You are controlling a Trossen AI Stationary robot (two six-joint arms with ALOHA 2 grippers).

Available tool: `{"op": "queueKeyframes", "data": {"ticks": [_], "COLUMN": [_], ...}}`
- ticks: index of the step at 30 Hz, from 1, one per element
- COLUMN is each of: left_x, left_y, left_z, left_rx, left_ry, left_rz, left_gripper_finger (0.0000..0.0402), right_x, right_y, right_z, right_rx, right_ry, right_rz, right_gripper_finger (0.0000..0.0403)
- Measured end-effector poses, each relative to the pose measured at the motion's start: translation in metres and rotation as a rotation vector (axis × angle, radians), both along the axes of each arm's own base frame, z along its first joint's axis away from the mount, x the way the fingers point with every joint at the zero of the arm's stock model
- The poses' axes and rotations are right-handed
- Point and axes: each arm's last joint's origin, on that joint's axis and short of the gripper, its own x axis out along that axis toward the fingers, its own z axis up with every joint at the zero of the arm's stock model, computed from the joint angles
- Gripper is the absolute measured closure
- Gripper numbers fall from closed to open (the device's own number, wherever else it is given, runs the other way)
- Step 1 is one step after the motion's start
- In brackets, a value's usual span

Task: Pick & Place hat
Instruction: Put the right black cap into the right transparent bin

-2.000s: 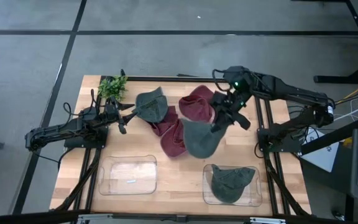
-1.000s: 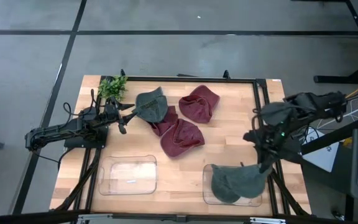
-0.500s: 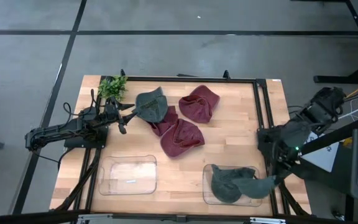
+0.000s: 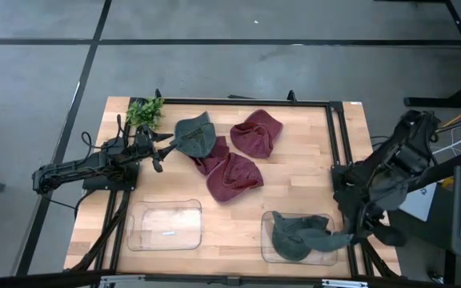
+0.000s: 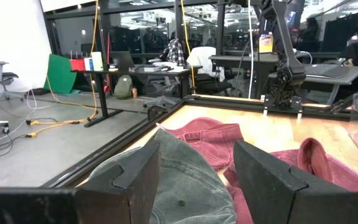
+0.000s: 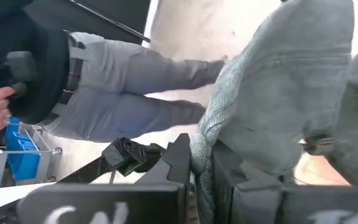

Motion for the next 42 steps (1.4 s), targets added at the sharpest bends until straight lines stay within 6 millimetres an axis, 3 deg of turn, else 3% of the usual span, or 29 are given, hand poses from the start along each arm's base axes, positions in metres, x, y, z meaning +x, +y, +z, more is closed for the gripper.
{"op": "queueKeyframes", "data": {"ticks": [6, 14, 25, 29, 42], "left_x": [0.000, 0.000, 0.000, 0.000, 0.000], "left_y": [0.000, 0.000, 0.000, 0.000, 0.000], "left_z": [0.000, 0.000, 0.000, 0.000, 0.000], "left_rx": [0.000, 0.000, 0.000, 0.000, 0.000], "left_ry": [0.000, 0.000, 0.000, 0.000, 0.000], "left_rz": [0.000, 0.000, 0.000, 0.000, 0.000], "left_gripper_finger": [0.0203, 0.0203, 0.0203, 0.0203, 0.0203], "right_x": [0.005, 0.013, 0.024, 0.028, 0.025], "right_y": [0.009, 0.009, 0.017, 0.021, 0.017], "right_z": [-0.010, -0.021, -0.059, -0.064, -0.078], "right_rx": [0.043, -0.069, -0.101, -0.061, -0.163], "right_ry": [-0.090, -0.194, -0.209, -0.240, -0.171], "right_rz": [-0.035, -0.156, -0.259, -0.266, -0.286], "right_gripper_finger": [0.0373, 0.0373, 0.0372, 0.0375, 0.0375]}}
